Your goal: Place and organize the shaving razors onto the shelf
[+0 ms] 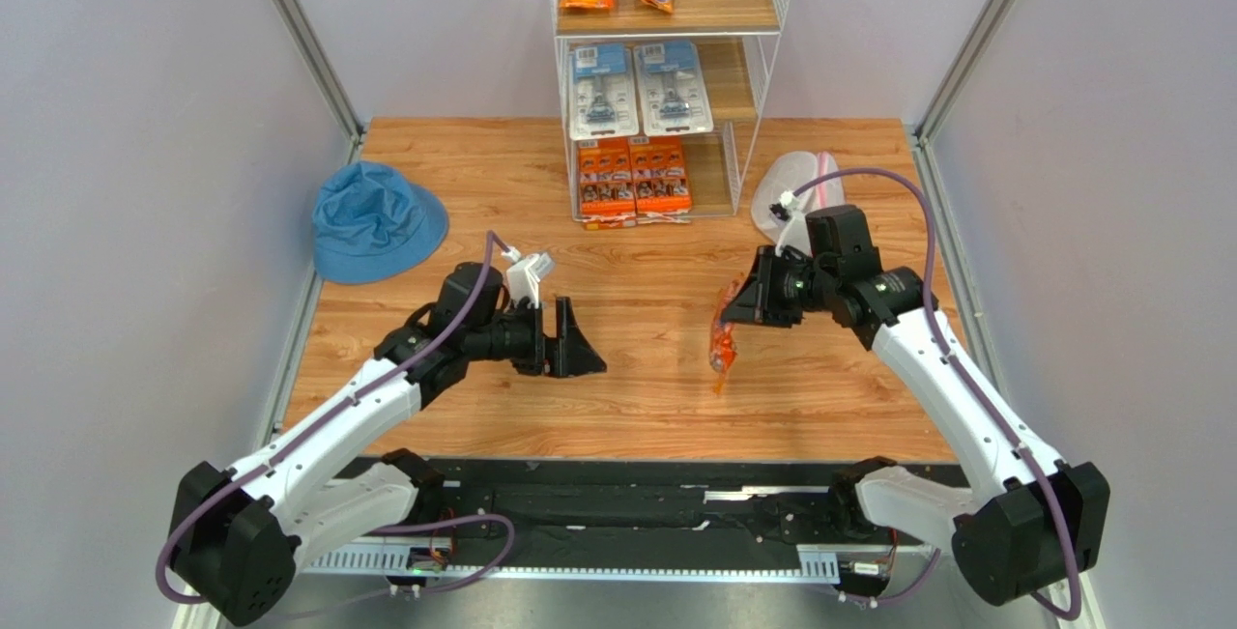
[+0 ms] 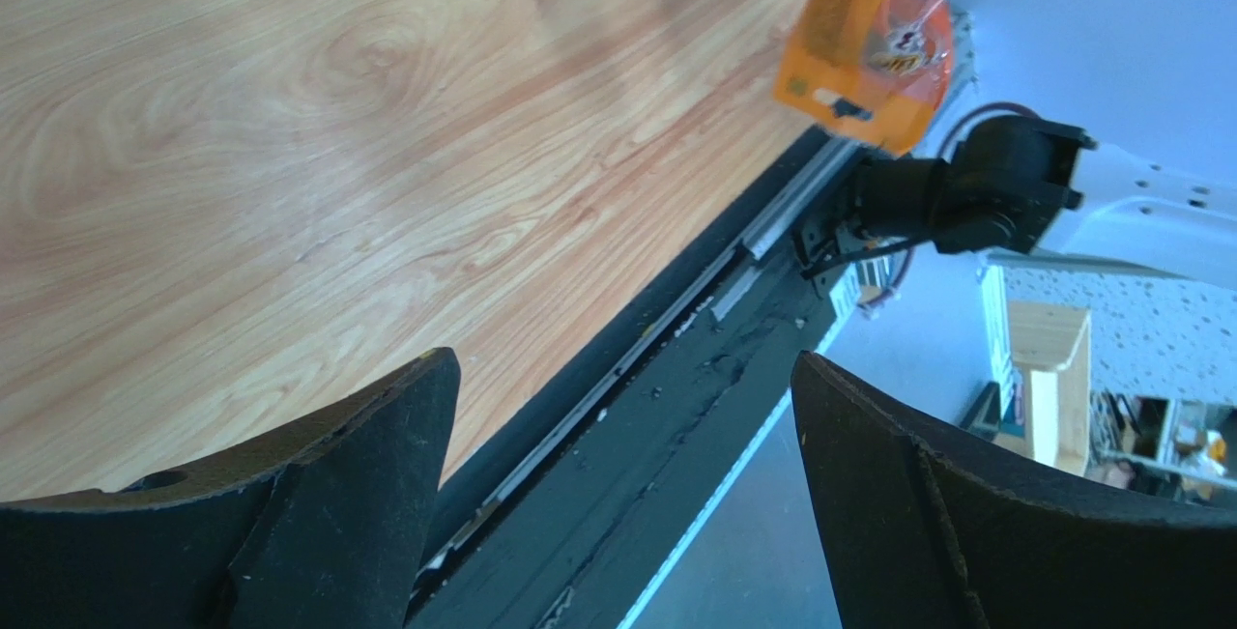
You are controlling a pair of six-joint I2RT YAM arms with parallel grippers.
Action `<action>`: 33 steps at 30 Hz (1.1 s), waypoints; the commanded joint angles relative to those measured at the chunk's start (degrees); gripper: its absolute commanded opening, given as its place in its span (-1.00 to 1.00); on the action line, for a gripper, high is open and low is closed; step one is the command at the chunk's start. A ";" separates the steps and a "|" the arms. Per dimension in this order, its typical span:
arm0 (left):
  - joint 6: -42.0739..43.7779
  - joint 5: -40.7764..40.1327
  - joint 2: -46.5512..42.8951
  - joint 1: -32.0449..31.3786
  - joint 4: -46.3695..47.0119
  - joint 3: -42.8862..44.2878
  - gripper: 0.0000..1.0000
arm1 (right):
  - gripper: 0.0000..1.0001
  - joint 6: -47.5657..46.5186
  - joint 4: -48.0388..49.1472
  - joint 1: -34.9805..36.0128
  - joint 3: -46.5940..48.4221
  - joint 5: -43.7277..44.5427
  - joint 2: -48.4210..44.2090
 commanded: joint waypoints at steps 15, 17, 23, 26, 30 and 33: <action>-4.51 11.97 -4.22 -3.91 24.76 -4.19 0.89 | -0.99 8.76 31.50 19.26 -1.78 -28.70 2.63; -4.51 11.62 -5.01 -3.91 24.59 -4.36 0.89 | -0.99 8.76 31.68 20.41 -0.55 -28.78 4.04; -4.07 11.44 -7.20 -3.91 24.06 -4.89 0.89 | -1.00 9.19 32.99 22.61 0.69 -29.31 5.19; -4.34 11.44 -7.82 -3.91 24.41 -5.33 0.89 | -1.00 10.16 34.22 23.23 0.60 -29.66 5.01; -4.78 11.44 -9.22 -3.91 25.64 -6.20 0.89 | -1.00 10.60 34.67 23.49 0.69 -29.84 4.75; -4.78 11.35 -10.01 -3.91 25.64 -6.56 0.89 | -1.00 10.60 34.58 23.49 0.78 -29.66 4.75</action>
